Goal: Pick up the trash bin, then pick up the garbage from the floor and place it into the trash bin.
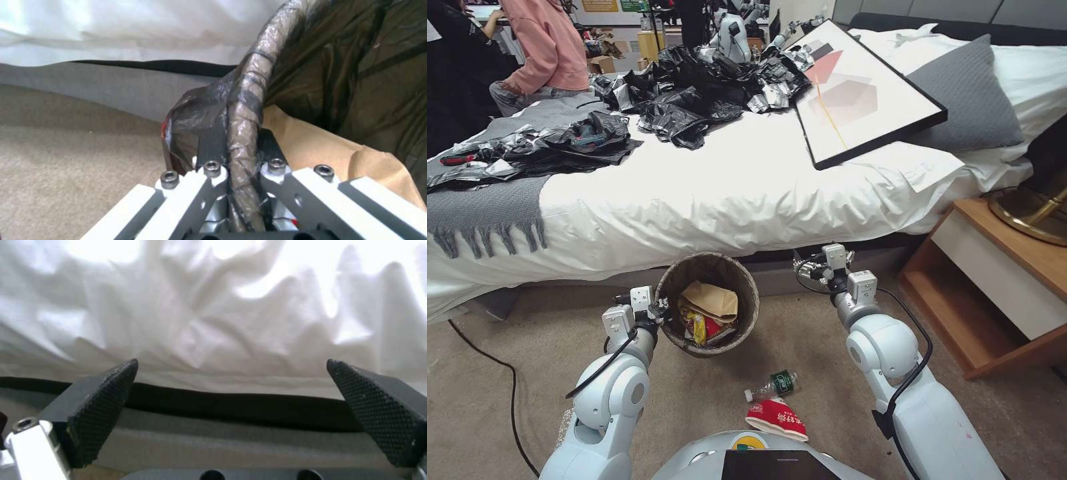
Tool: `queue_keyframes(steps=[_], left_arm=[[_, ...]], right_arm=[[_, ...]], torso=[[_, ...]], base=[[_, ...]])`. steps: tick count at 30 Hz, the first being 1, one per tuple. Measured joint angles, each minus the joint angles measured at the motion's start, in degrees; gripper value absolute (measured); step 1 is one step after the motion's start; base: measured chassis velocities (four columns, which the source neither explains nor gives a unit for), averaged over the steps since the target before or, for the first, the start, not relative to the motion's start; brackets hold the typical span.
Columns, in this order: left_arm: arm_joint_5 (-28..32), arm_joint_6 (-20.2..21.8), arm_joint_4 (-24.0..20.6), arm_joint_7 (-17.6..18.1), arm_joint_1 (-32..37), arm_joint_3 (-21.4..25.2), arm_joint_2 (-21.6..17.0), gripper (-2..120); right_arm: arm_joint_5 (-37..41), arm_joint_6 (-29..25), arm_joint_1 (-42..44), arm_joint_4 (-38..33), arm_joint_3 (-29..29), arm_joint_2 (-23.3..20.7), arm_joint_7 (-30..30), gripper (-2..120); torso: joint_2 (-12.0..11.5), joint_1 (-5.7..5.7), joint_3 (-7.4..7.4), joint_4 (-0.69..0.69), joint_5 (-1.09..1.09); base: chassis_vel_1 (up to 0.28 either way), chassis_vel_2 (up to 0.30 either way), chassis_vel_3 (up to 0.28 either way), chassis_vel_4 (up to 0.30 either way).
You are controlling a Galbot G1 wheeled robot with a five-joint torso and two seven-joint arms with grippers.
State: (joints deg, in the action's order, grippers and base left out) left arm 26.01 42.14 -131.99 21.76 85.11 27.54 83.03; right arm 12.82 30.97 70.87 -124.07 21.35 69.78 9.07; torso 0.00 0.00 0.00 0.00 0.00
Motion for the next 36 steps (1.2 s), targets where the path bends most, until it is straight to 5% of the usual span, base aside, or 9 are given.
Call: queue_keyframes(steps=[36], left_arm=[[0.0,0.0,0.8,0.1,-0.6,0.0,-0.1,2]], right_arm=[[1.2,-0.2,-0.7,0.6,-0.2,0.3,0.5,100]], torso=[[0.0,0.00,0.00,-0.01,0.00]], base=[[0.007,0.005,0.006,0.005]])
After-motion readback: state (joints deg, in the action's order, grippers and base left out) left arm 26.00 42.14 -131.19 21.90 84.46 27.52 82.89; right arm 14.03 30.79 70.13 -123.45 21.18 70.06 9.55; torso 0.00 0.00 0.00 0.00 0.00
